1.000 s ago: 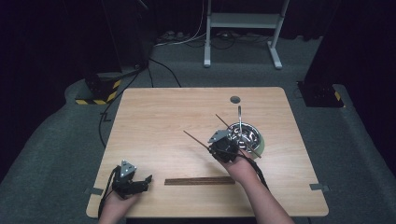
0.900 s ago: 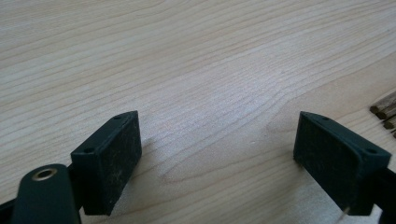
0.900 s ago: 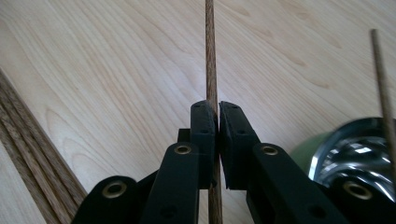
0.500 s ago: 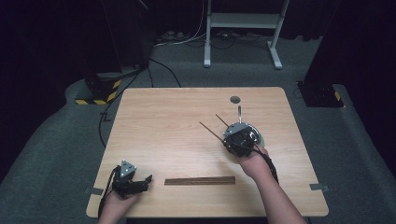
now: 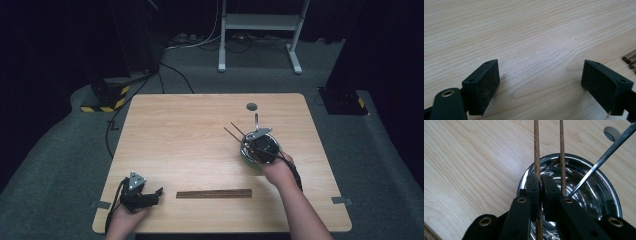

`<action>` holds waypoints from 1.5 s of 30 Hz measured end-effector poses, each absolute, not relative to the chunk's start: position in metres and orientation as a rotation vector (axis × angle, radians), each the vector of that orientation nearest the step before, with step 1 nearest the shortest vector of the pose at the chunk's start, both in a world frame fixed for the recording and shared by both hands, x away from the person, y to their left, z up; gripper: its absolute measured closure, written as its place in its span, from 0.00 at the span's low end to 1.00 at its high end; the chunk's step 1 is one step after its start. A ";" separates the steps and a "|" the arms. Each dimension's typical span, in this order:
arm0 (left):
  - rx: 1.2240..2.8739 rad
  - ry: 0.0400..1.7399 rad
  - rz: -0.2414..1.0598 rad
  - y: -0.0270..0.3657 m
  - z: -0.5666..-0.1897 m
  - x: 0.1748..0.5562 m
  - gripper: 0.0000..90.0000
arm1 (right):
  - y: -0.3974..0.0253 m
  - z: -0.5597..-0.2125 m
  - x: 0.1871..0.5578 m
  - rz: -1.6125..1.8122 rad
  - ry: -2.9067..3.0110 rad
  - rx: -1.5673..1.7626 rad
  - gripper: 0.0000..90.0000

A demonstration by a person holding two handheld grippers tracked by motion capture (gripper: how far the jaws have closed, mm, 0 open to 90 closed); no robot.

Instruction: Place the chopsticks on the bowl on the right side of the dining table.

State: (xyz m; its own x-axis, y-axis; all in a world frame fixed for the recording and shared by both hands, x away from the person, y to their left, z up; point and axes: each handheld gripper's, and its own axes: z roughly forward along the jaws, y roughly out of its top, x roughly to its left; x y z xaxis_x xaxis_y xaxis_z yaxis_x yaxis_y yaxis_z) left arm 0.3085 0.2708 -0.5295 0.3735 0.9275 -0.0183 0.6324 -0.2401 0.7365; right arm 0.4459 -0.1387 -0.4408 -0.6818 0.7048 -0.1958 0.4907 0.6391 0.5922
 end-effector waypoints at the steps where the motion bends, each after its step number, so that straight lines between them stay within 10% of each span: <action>1: 1.972 1.343 0.568 0.271 -0.529 0.309 0.17 | -0.139 -0.442 0.447 0.707 2.454 0.945 0.94; 32: 1.972 1.340 0.570 0.271 -0.530 0.308 0.17 | -0.143 -0.453 0.458 0.650 2.419 0.983 0.93; 45: 1.972 1.342 0.571 0.271 -0.529 0.308 0.17 | -0.146 -0.442 0.447 0.712 2.389 0.985 0.72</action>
State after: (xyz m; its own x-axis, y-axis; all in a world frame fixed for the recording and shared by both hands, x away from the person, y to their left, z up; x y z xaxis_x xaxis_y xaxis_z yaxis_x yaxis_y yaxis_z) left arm 0.3085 0.2708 -0.5295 0.3735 0.9275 -0.0165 0.6316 -0.2413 0.7367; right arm 0.4475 -0.1459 -0.4425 -0.6394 0.7392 -0.2113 0.5028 0.6100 0.6124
